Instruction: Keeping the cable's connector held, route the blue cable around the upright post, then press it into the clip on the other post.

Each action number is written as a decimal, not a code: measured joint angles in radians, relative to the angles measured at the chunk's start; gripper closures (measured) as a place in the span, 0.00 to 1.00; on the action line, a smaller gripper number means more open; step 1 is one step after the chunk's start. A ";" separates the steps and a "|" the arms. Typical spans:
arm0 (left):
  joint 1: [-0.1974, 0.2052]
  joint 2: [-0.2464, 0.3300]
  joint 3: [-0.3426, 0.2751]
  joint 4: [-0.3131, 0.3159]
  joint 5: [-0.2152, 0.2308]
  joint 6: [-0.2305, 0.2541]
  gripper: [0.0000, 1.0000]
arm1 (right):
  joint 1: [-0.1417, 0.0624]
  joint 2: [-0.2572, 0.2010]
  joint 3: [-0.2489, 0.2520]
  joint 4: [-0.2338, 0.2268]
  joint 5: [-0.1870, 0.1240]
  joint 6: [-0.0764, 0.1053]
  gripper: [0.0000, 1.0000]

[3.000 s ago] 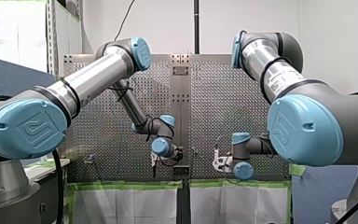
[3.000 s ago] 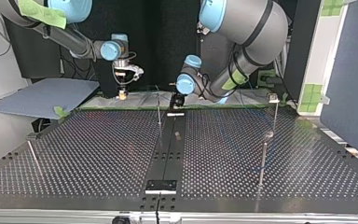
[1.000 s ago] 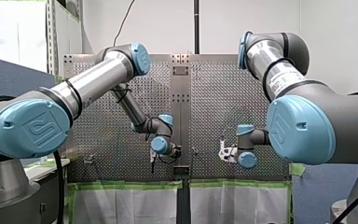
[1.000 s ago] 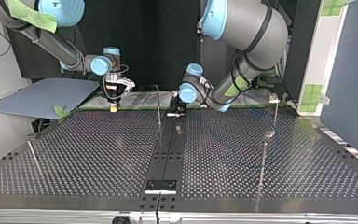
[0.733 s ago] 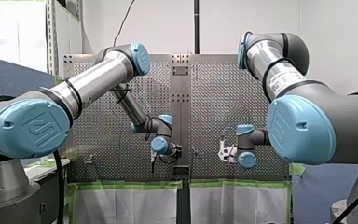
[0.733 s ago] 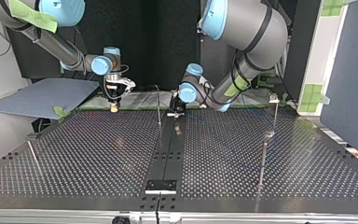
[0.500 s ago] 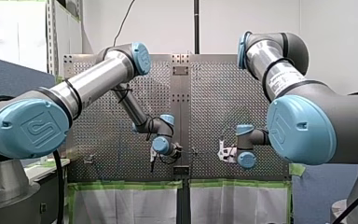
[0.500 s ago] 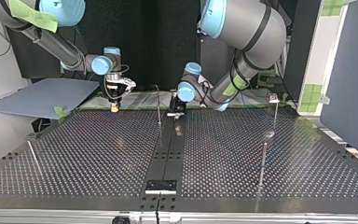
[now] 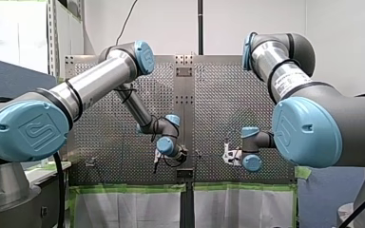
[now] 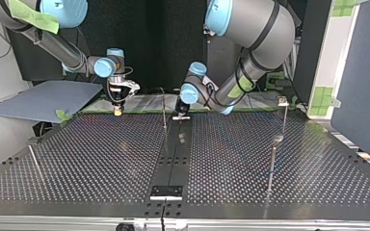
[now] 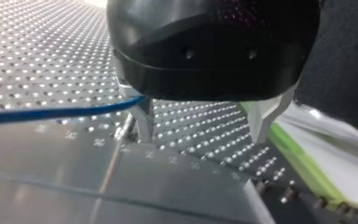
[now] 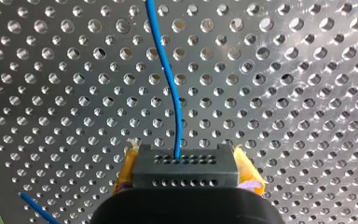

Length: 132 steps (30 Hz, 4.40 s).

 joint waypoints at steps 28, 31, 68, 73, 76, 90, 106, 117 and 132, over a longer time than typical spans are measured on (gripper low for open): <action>-0.063 0.097 -0.126 0.005 0.010 0.019 0.00 | -0.001 0.002 0.000 0.006 -0.002 -0.002 1.00; -0.072 0.097 -0.141 0.014 0.015 0.019 0.00 | -0.001 0.003 0.000 0.007 -0.002 -0.002 1.00; -0.106 0.099 -0.167 0.103 0.008 0.019 0.00 | -0.002 0.005 0.000 0.011 -0.002 0.002 1.00; -0.107 0.102 -0.167 0.106 0.010 0.020 0.00 | -0.003 0.005 0.000 0.011 -0.002 0.001 1.00; -0.109 0.105 -0.167 0.111 0.013 0.020 0.00 | -0.003 0.005 0.000 0.011 -0.002 0.001 1.00; -0.115 0.111 -0.168 0.129 0.046 0.018 0.00 | -0.003 0.005 0.000 0.011 -0.002 0.001 1.00; -0.116 0.111 -0.167 0.126 0.051 0.010 0.00 | -0.004 0.005 0.000 0.011 -0.002 0.000 1.00; -0.137 0.111 -0.167 0.106 0.023 0.018 0.00 | -0.004 0.005 0.000 0.011 -0.002 0.001 1.00; -0.265 0.115 -0.176 0.082 -0.108 0.051 0.00 | -0.009 0.005 0.000 0.011 -0.002 0.003 1.00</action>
